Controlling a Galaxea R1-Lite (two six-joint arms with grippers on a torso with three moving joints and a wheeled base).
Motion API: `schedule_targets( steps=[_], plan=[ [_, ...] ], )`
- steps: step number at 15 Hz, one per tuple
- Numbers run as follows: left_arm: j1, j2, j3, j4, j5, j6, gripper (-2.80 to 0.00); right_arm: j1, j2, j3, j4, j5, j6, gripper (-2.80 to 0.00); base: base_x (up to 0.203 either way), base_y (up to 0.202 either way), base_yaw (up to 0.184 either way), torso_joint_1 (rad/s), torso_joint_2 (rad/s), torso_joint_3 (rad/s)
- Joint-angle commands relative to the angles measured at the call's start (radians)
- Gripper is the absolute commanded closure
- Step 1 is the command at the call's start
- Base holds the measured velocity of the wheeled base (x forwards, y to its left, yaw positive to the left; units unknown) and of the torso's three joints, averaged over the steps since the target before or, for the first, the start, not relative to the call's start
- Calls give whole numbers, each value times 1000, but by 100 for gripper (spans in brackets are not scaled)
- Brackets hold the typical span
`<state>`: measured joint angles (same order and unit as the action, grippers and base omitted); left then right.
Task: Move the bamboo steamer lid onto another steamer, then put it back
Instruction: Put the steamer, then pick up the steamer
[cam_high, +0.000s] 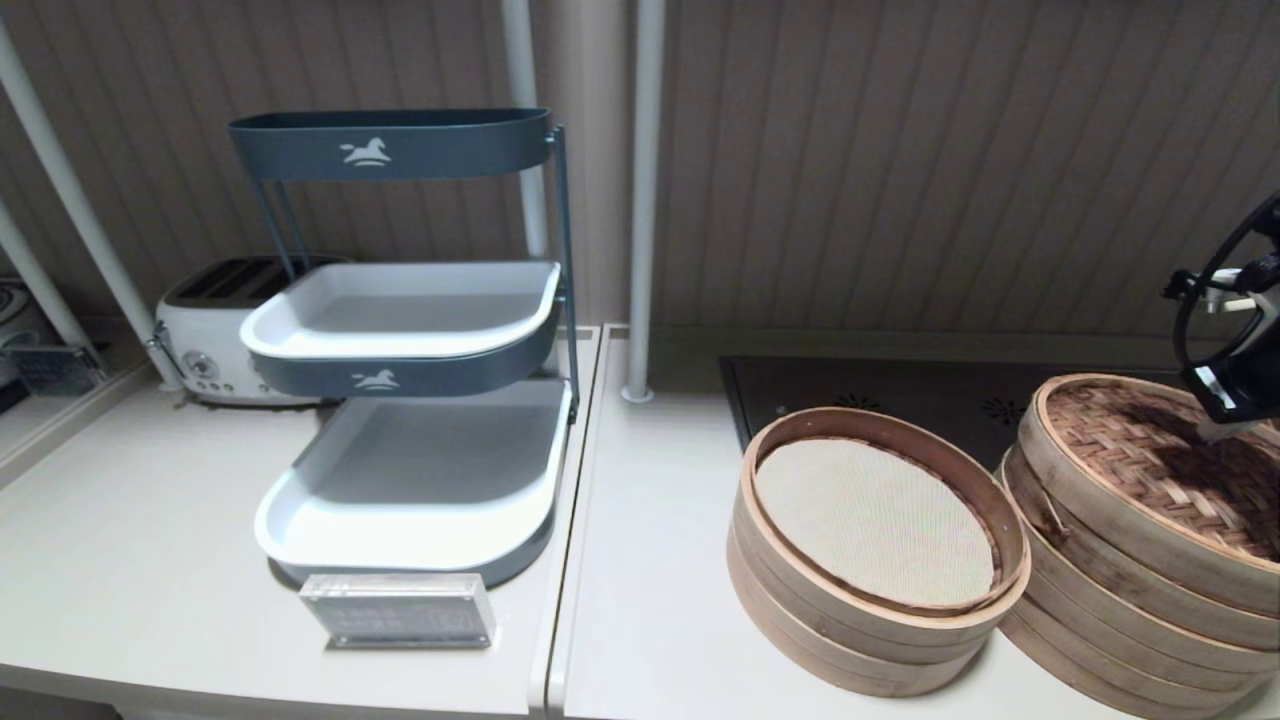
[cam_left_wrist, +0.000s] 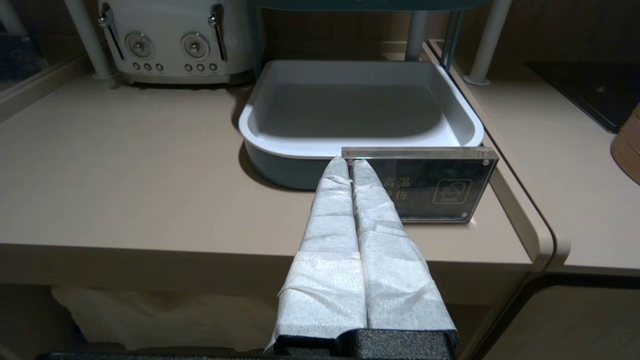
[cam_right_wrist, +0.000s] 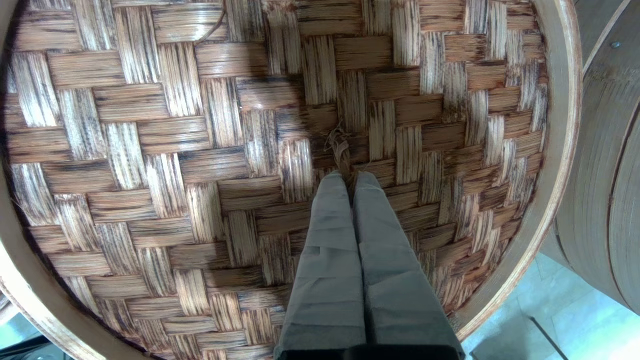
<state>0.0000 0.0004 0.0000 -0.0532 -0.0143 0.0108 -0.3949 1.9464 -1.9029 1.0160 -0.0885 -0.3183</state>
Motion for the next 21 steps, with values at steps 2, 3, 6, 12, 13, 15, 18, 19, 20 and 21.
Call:
schedule_targets(
  steps=[2,3,6,12,13,15,18,19,20,21],
  plan=[
    [0,-3,28,0,0,0,0,2,-14,9,12,0,-10,-280,0,0,0,0,0,0],
    [0,-2,28,0,-1,0,0,1,-16,10,12,1,-10,-280,0,0,0,0,0,0],
    [0,-2,28,-1,0,-1,0,-4,-34,10,12,5,-8,-280,0,0,0,0,0,0],
    [0,-2,28,0,0,0,0,-6,-250,28,13,108,-4,-280,0,0,0,0,0,0],
    [0,-2,28,0,0,-2,0,-7,-304,48,12,130,-3,0,0,0,0,0,0,0],
    [0,-3,28,0,0,-2,0,-8,-411,95,11,190,10,0,0,0,0,0,0,0],
    [0,-3,28,0,0,0,0,-7,-634,206,8,280,40,0,0,0,0,0,0,0],
    [0,-3,28,0,0,-1,0,-6,-730,264,7,306,48,0,0,0,0,0,0,0],
    [0,-3,28,0,-1,-1,0,-3,-815,323,6,325,52,0,0,0,0,0,0,0],
    [0,-3,28,0,0,0,0,-1,-908,401,5,344,56,0,0,0,0,0,0,0]
  ],
)
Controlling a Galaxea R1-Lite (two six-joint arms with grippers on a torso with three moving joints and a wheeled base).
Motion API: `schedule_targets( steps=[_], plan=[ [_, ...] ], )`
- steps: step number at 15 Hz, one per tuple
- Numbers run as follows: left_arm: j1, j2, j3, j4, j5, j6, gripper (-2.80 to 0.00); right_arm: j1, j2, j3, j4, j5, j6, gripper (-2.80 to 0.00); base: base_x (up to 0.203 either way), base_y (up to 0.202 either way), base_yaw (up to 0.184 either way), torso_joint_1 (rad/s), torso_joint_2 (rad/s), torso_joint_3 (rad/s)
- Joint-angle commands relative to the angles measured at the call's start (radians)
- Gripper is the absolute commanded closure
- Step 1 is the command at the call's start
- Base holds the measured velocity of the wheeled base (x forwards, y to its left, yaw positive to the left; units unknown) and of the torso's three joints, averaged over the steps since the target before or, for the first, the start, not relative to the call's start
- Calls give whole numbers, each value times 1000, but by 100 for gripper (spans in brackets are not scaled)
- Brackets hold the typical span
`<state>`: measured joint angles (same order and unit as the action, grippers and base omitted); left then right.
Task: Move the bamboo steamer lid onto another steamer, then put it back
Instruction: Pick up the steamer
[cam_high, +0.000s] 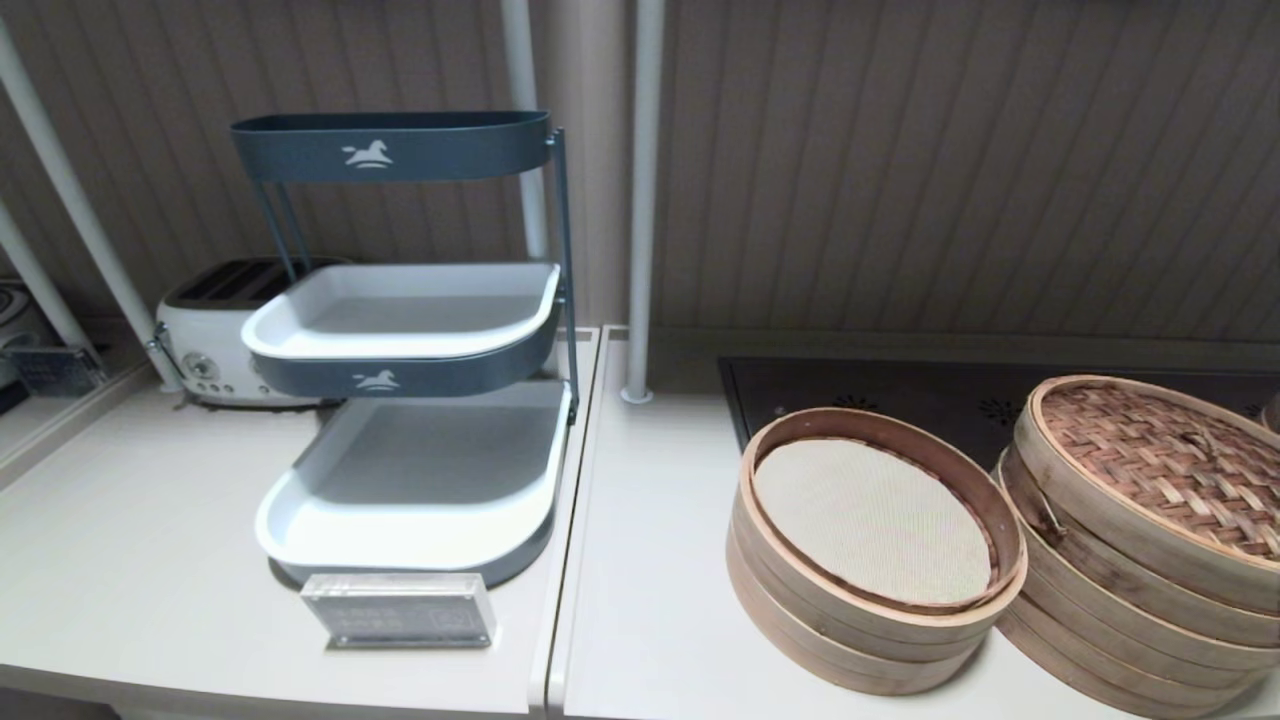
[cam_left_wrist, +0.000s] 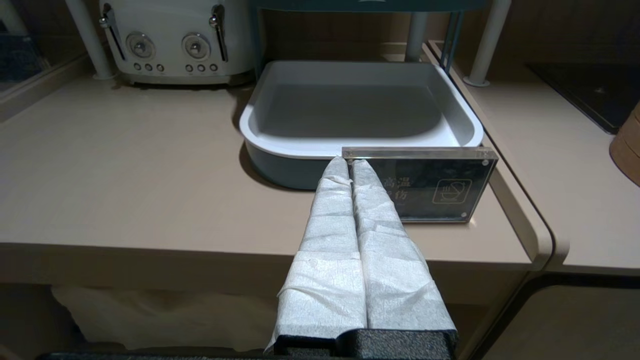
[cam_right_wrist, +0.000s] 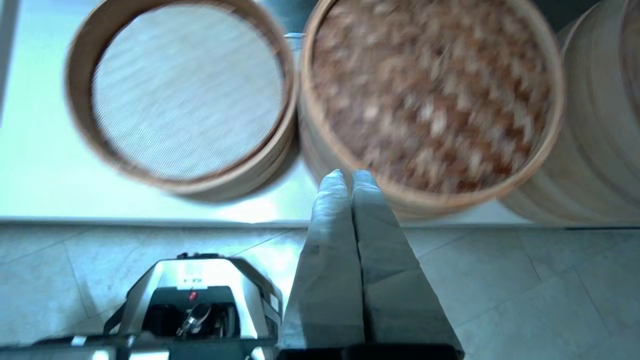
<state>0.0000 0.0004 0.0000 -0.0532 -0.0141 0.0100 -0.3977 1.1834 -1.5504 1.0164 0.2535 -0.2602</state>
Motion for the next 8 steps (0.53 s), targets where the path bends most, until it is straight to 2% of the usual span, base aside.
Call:
schedule_targets(
  steps=[1,4,8],
  plan=[
    [0,-3,28,0,0,0,0,4,-236,136,4,18,1,0,0,0,0,0,0,0],
    [0,-2,28,0,0,1,0,23,-493,385,1,51,3,0,0,0,0,0,0,0],
    [0,-3,28,0,0,0,0,157,-794,736,-63,75,38,0,0,0,0,0,0,0]
  ],
)
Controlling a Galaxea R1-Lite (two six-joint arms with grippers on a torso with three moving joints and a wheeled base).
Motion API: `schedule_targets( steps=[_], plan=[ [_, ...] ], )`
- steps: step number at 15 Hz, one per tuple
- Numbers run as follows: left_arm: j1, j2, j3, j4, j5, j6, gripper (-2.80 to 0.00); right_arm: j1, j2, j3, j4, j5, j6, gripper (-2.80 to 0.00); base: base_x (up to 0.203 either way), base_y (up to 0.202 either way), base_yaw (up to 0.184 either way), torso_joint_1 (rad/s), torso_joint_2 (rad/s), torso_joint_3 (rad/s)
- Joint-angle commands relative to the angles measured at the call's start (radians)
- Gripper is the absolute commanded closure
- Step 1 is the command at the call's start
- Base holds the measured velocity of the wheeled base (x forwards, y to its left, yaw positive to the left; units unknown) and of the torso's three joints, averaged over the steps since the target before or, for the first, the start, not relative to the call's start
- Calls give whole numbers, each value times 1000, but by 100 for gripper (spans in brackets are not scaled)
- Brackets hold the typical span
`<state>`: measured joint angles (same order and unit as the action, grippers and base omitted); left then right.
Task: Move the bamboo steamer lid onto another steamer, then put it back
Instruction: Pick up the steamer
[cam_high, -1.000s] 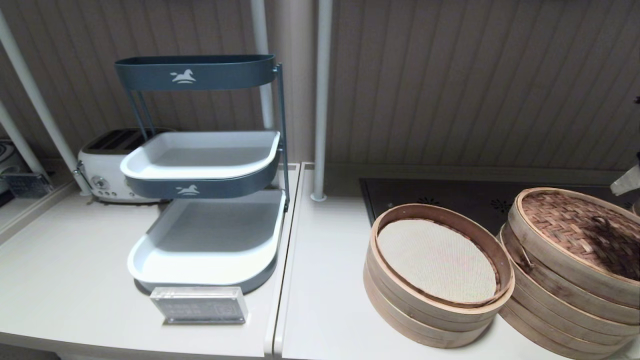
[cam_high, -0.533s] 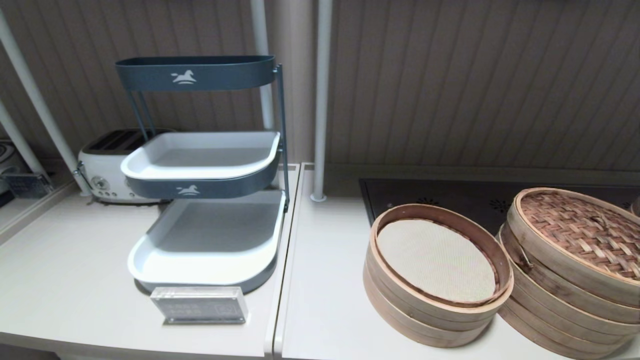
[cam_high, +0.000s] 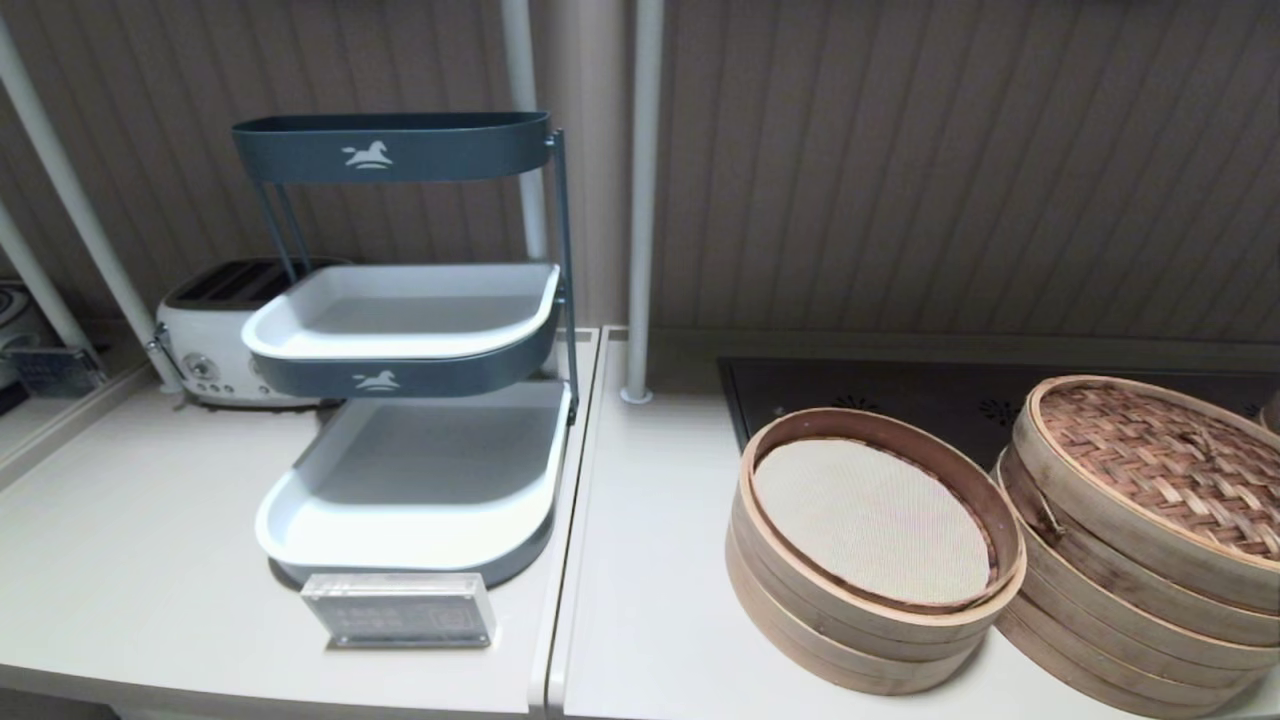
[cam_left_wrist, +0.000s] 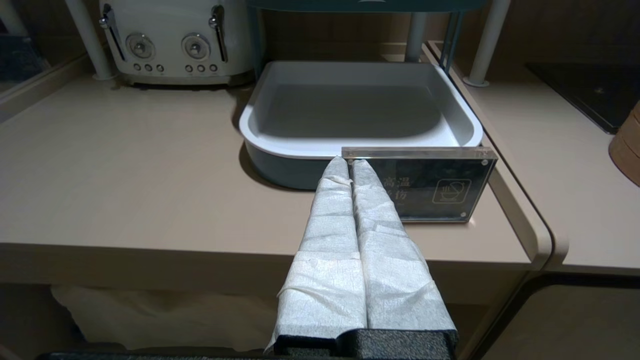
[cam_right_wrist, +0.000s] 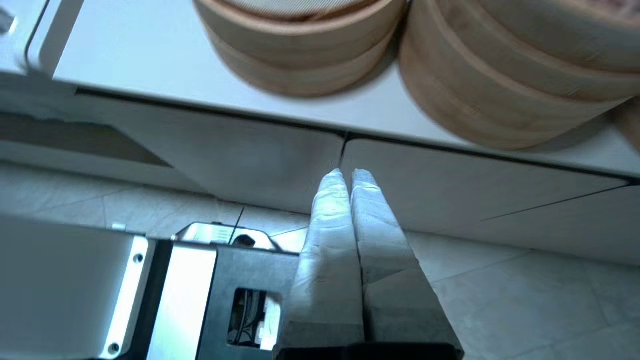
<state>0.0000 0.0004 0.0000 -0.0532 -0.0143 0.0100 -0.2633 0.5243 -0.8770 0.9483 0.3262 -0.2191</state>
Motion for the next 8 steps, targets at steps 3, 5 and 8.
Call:
schedule_targets(
  steps=[3,5,8],
  plan=[
    [0,-2,28,0,0,1,0,54,-232,331,-164,3,57,0,0,0,0,0,0,0],
    [0,-3,28,0,0,0,0,61,-242,528,-383,9,72,0,0,0,0,0,0,0],
    [0,-3,28,0,0,-1,0,101,-250,783,-833,20,115,0,0,0,0,0,0,0]
  ],
)
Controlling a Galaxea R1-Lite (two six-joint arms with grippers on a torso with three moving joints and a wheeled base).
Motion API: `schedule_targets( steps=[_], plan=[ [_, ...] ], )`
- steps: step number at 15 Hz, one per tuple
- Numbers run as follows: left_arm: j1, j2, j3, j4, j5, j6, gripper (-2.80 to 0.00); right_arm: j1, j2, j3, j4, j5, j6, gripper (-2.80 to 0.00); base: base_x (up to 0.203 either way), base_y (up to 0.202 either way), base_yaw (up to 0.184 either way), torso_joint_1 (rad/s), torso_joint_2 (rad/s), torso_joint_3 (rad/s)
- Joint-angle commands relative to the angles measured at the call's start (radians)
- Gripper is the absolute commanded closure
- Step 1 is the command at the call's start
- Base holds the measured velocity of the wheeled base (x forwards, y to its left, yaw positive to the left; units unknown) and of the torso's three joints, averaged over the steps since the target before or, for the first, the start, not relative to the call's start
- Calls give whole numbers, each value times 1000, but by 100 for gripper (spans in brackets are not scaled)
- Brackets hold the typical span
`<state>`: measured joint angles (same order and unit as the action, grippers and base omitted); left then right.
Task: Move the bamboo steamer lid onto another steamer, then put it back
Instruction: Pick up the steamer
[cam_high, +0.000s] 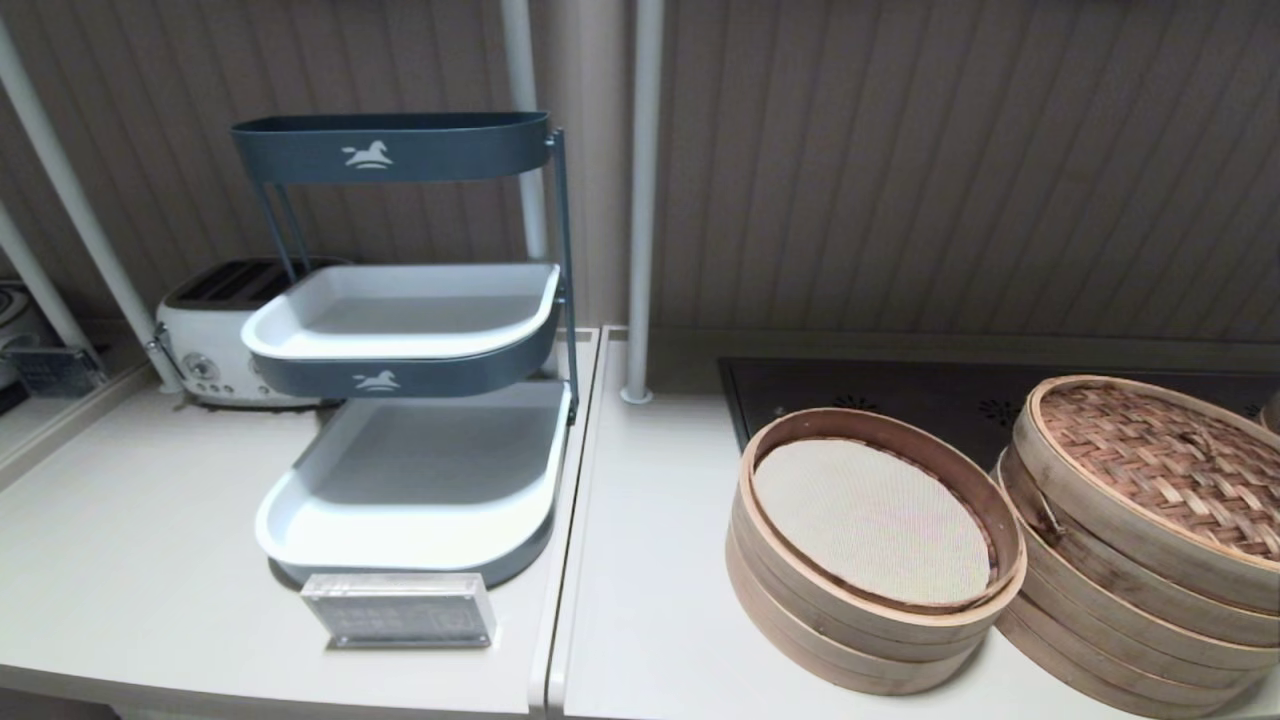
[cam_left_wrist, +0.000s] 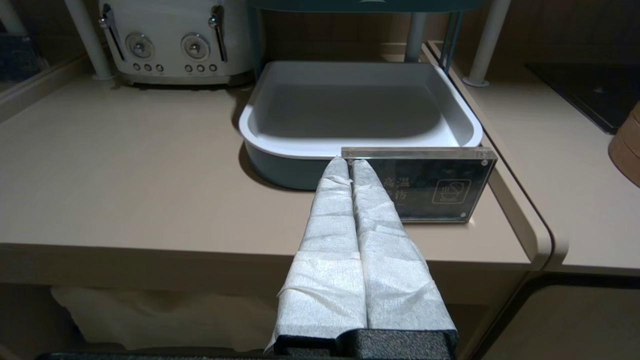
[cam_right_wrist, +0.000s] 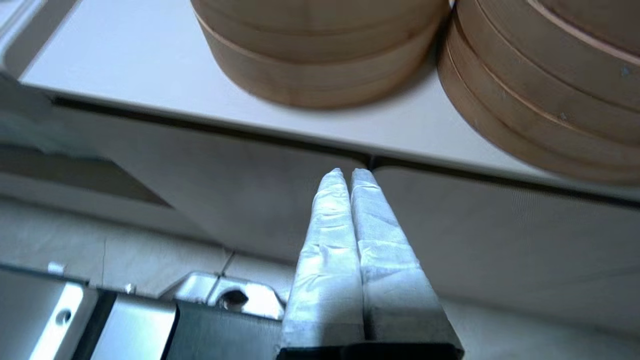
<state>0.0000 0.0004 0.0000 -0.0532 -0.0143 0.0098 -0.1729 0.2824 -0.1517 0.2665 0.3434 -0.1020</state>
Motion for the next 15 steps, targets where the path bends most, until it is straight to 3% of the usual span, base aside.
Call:
schedule_targets(
  steps=[1,2,4,6,8,11,15],
  plan=[
    [0,-2,28,0,0,1,0,31,-13,93,-227,1,46,0,0,0,0,0,0,0],
    [0,-2,28,0,0,1,0,37,-14,106,-258,-9,60,0,0,0,0,0,0,0],
    [0,-3,28,0,0,0,0,37,-14,145,-377,-121,50,0,0,0,0,0,0,0],
    [0,-3,28,0,-1,0,0,39,-12,172,-449,-167,-30,0,0,0,0,0,0,0],
    [0,-3,28,0,-1,1,0,71,-14,161,-403,-163,-37,0,0,0,0,0,0,0],
    [0,-3,28,0,-1,-1,0,210,-52,134,-314,-169,-27,0,0,0,0,0,0,0],
    [0,-3,28,0,0,0,0,183,-280,100,-182,-222,-11,0,0,0,0,0,0,0]
  ],
)
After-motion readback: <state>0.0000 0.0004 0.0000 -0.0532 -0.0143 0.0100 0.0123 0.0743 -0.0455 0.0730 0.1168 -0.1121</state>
